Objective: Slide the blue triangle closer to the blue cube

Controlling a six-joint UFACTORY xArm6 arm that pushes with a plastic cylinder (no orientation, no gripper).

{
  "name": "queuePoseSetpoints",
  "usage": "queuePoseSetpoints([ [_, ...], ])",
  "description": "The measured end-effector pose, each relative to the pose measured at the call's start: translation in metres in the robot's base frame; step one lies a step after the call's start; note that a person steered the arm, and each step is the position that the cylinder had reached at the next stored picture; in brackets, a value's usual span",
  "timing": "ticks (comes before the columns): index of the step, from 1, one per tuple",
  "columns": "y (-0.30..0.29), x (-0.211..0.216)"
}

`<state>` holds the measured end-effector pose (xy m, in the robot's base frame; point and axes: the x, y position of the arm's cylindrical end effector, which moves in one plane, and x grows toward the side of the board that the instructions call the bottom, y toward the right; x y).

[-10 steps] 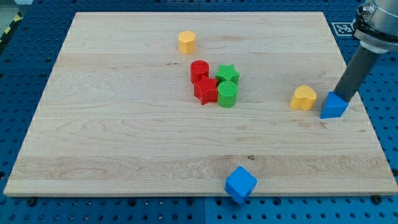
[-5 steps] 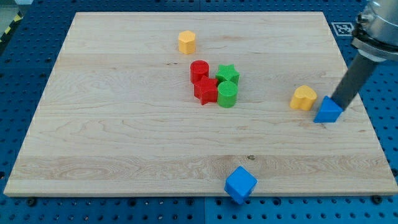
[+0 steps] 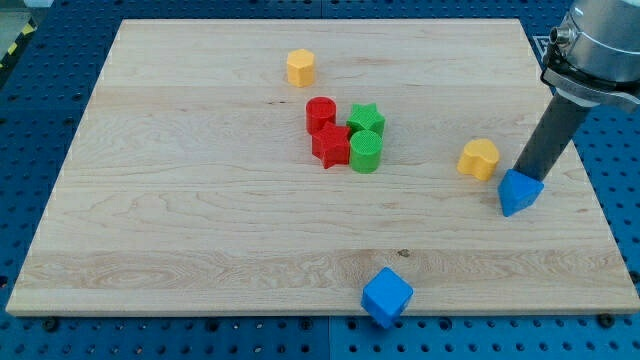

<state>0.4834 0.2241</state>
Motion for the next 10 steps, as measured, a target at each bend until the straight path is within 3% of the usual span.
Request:
queuePoseSetpoints([
  [3,0.0,0.021],
  [6,-0.035,0.081],
  [10,-0.107,0.058],
])
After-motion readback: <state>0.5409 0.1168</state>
